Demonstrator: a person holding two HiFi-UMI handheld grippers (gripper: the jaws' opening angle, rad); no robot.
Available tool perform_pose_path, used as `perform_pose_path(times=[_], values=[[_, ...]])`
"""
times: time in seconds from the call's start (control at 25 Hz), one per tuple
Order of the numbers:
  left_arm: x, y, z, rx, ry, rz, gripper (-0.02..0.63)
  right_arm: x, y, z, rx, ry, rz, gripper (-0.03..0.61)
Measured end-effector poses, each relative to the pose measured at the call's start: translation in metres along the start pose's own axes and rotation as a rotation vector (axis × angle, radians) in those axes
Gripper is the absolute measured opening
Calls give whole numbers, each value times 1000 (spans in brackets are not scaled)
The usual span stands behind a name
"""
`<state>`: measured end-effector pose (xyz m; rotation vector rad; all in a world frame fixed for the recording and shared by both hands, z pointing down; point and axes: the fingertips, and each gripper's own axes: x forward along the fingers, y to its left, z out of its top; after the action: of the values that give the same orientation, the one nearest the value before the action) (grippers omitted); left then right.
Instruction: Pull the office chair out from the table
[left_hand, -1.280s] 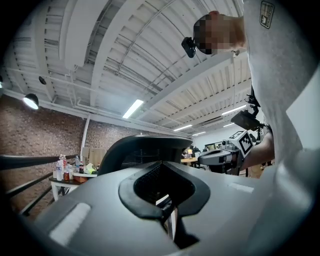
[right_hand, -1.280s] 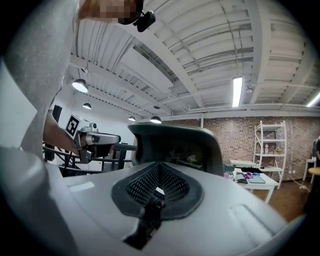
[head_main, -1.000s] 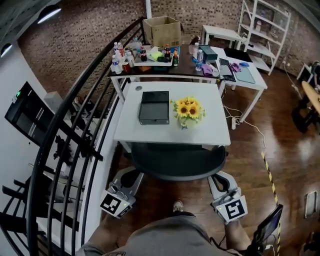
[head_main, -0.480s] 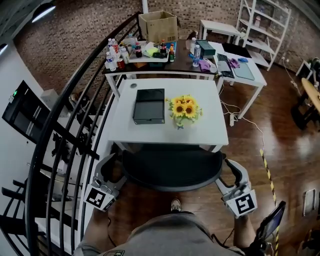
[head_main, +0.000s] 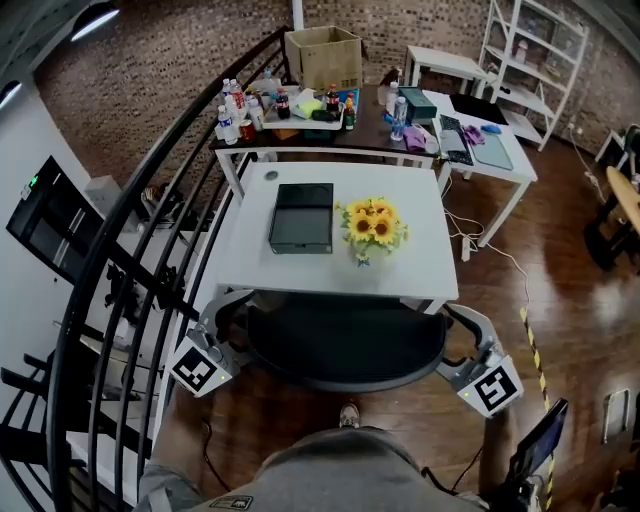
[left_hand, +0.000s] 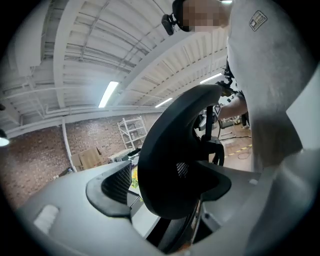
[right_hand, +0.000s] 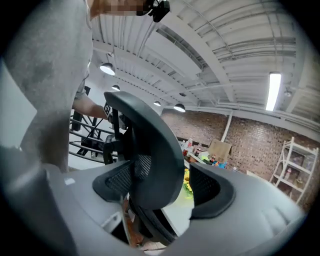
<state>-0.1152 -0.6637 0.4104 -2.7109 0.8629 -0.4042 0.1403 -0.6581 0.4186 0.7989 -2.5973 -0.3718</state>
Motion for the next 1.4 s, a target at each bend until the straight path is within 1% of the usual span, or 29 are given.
perform_pose_path(times=[0.16, 0.36, 0.48, 0.56, 0.64, 0.68, 0.72, 0.84, 0.96, 1.04, 1.24, 1.4], values=[[15, -1, 10, 99, 2, -88, 342, 21, 1, 3, -60, 30, 87, 336], [30, -5, 22, 153, -8, -157, 339, 35, 5, 14, -112, 11, 154, 336], [36, -10, 24, 192, 5, -199, 315, 40, 9, 16, -149, 25, 191, 333], [40, -15, 25, 211, 17, -237, 287, 42, 11, 17, -181, 37, 216, 306], [42, -20, 26, 223, 20, -272, 251, 43, 13, 18, -205, 45, 238, 242], [43, -22, 26, 226, 21, -285, 232, 44, 15, 18, -213, 48, 249, 205], [43, -23, 24, 225, 24, -295, 227, 45, 16, 18, -220, 51, 259, 185], [41, -24, 14, 203, 49, -322, 197, 46, 19, 16, -237, 62, 286, 161], [39, -27, 13, 155, 52, -352, 160, 46, 22, 16, -243, 75, 315, 148], [38, -30, 14, 139, 53, -368, 145, 44, 24, 15, -245, 85, 329, 141], [32, -35, 17, 144, 52, -378, 129, 43, 31, 16, -264, 105, 346, 132], [27, -41, 11, 156, 76, -388, 123, 41, 37, 14, -272, 128, 350, 129]])
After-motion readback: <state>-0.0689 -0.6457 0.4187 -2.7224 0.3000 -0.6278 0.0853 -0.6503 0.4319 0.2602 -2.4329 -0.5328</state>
